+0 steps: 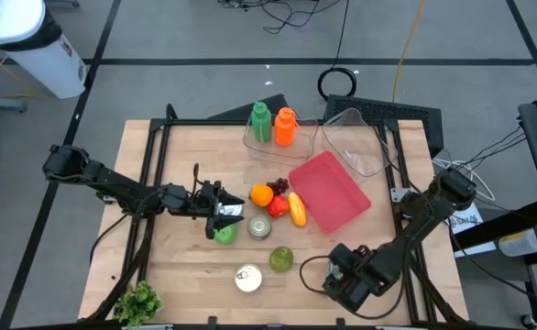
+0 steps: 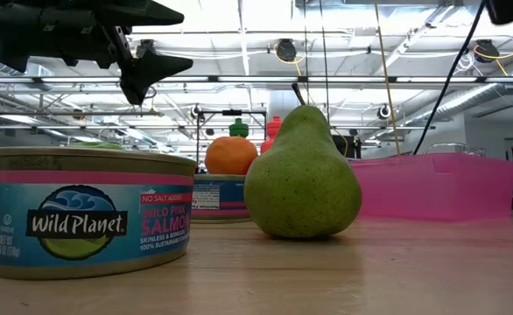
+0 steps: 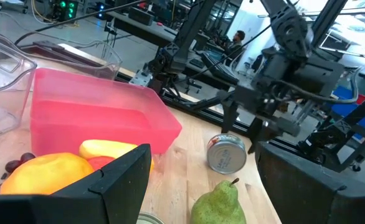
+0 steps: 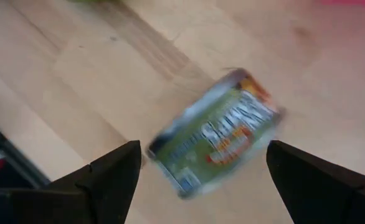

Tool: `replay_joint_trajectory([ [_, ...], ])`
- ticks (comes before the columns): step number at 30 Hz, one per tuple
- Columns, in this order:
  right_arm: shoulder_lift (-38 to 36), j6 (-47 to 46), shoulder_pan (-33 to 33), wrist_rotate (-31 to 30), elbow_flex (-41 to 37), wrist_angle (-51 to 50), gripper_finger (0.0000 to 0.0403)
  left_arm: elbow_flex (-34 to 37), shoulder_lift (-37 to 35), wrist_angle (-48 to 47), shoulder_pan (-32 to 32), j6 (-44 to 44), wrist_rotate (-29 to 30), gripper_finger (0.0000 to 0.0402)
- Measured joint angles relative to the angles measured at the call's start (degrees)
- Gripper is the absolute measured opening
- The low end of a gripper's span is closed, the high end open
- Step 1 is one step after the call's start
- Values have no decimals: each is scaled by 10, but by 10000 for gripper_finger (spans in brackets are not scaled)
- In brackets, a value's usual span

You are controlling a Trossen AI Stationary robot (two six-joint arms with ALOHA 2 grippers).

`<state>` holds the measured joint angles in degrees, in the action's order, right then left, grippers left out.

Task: Pick & Place Food Item
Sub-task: Put the right green tuna can into the pink bin

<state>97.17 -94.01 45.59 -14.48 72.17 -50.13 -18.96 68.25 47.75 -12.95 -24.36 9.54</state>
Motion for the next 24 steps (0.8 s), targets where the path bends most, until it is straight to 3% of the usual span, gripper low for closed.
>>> replay_joint_trajectory([
  [12,0,-13,-5,15,-111,49,329,0,0,0,0,0,0,299],
  [24,-8,2,-5,6,-123,51,329,0,0,0,0,1,0,299],
])
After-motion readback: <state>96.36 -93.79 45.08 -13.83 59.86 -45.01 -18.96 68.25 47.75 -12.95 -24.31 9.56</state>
